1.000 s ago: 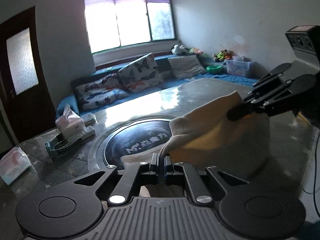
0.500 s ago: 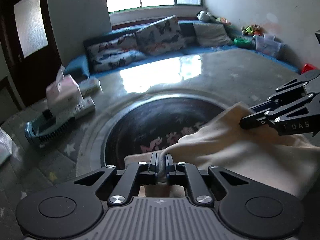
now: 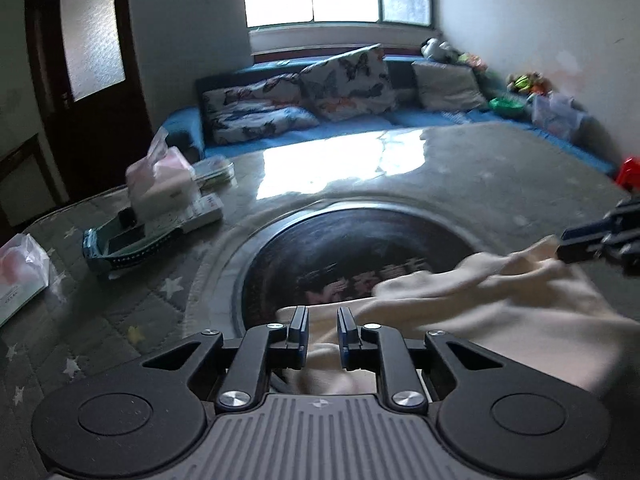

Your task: Fold clothes

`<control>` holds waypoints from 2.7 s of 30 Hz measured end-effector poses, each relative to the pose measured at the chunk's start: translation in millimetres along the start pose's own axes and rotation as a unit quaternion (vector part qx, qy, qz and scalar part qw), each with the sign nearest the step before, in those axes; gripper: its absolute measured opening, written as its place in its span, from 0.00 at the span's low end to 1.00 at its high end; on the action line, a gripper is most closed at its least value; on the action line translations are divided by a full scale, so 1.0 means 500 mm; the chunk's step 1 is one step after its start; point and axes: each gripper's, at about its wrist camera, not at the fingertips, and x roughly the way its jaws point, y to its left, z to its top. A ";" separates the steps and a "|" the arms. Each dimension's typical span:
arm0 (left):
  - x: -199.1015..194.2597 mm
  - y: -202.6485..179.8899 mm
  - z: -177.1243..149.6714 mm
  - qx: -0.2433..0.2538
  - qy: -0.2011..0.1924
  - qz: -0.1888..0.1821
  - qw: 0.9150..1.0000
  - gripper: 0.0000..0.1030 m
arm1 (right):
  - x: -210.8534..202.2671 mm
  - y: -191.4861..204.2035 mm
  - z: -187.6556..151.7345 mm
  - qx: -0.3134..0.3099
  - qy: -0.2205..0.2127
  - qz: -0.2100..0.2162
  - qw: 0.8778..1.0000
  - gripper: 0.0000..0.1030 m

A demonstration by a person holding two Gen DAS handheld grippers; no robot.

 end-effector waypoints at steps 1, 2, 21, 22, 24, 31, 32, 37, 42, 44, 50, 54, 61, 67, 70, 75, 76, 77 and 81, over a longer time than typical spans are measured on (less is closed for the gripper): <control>-0.003 -0.009 0.000 0.001 0.000 -0.007 1.000 0.17 | -0.006 0.001 -0.008 0.000 0.001 -0.001 1.000 0.22; -0.005 -0.019 0.001 0.002 0.001 -0.014 1.000 0.17 | -0.006 0.000 -0.013 0.005 0.001 -0.002 1.000 0.22; -0.015 -0.108 -0.077 0.010 0.023 -0.051 0.998 0.61 | 0.017 -0.012 -0.069 0.040 -0.008 -0.053 0.998 0.03; -0.015 -0.107 -0.077 0.008 0.022 -0.050 0.998 0.63 | 0.015 -0.009 -0.067 0.032 -0.010 -0.063 0.997 0.02; -0.012 -0.107 -0.078 0.005 0.022 -0.047 0.999 0.67 | 0.024 -0.013 -0.068 0.033 -0.002 -0.070 0.997 0.02; -0.006 -0.108 -0.081 0.003 0.018 -0.043 0.999 0.70 | 0.003 -0.011 -0.041 0.025 -0.022 -0.055 0.998 0.05; -0.006 -0.109 -0.082 0.004 0.017 -0.042 0.999 0.71 | 0.000 -0.006 -0.033 0.023 -0.025 -0.040 0.999 0.05; -0.005 -0.112 -0.085 0.006 0.014 -0.039 0.999 0.73 | 0.030 0.033 -0.010 0.006 -0.013 0.018 1.000 0.05; -0.005 -0.109 -0.087 0.006 0.013 -0.042 0.999 0.74 | 0.086 0.048 -0.003 -0.002 0.008 0.012 1.000 0.05; -0.005 -0.107 -0.088 0.005 0.012 -0.043 0.999 0.75 | 0.105 0.043 -0.003 0.002 0.016 -0.003 1.000 0.04; -0.003 -0.107 -0.088 0.001 0.009 -0.045 0.999 0.79 | 0.118 0.033 0.008 0.010 0.017 -0.010 1.000 0.04; -0.007 -0.103 -0.087 0.001 0.007 -0.048 0.999 0.82 | 0.103 0.047 0.029 -0.002 0.009 -0.005 1.000 0.07; -0.015 -0.089 -0.086 -0.011 0.004 -0.055 0.998 0.88 | 0.106 0.115 0.067 -0.048 0.015 0.066 0.997 0.18; -0.027 -0.090 -0.092 -0.008 -0.002 -0.062 0.998 0.92 | 0.152 0.185 0.089 -0.087 0.033 0.109 0.990 0.26; -0.025 -0.088 -0.098 -0.013 0.000 -0.066 0.998 0.92 | 0.184 0.204 0.094 -0.092 0.046 0.113 0.988 0.25; -0.028 -0.086 -0.104 -0.010 -0.003 -0.073 0.997 0.94 | 0.218 0.214 0.099 -0.106 0.047 0.100 0.988 0.24; -0.027 -0.086 -0.106 -0.010 -0.003 -0.074 0.997 0.95 | 0.222 0.215 0.102 -0.108 0.047 0.097 0.988 0.24; -0.027 -0.086 -0.106 -0.010 -0.004 -0.074 0.997 0.95 | 0.224 0.215 0.104 -0.108 0.047 0.096 0.988 0.24; -0.026 -0.087 -0.108 -0.009 -0.006 -0.076 0.997 0.97 | 0.232 0.218 0.110 -0.111 0.045 0.089 0.989 0.24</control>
